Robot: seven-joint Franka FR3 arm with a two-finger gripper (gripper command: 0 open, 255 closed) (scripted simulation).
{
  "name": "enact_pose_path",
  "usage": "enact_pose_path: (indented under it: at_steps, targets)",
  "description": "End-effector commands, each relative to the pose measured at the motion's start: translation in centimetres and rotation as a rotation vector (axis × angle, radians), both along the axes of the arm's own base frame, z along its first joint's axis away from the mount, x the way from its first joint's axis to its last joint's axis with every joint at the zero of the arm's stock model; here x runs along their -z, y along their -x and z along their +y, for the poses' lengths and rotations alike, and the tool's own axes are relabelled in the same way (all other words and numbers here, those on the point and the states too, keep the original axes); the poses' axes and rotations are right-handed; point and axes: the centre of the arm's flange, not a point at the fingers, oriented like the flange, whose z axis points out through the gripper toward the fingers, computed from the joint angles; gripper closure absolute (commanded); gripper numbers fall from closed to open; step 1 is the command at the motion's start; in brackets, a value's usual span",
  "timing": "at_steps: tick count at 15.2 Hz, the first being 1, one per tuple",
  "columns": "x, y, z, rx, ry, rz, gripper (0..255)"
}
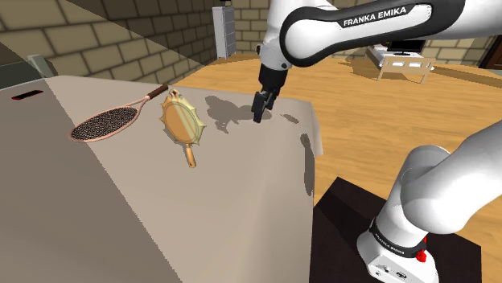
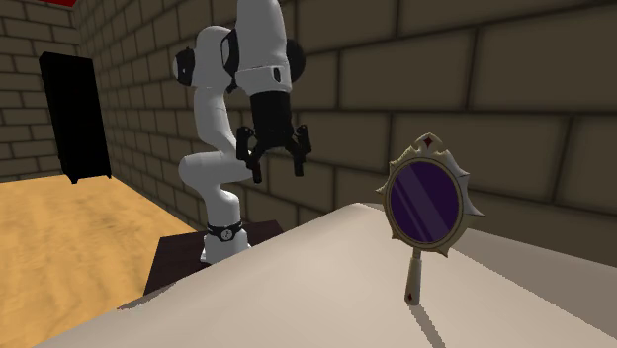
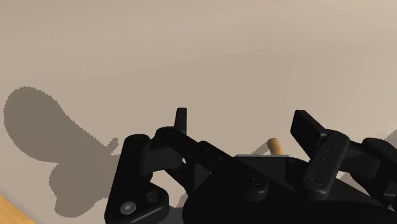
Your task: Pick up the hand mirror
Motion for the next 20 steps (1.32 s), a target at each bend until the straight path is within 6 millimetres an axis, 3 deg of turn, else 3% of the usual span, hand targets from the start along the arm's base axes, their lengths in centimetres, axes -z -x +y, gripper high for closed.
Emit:
enact_pose_path:
  at_steps: [1, 14, 20]
  targets:
    - [0.3, -1.2, 1.8, -0.034, -0.014, -0.038, 0]
    - [0.6, -8.6, 13.0, -0.251, -0.098, -0.271, 0]
    - [3.2, -8.8, 13.3, -0.256, -0.100, -0.277, 0]
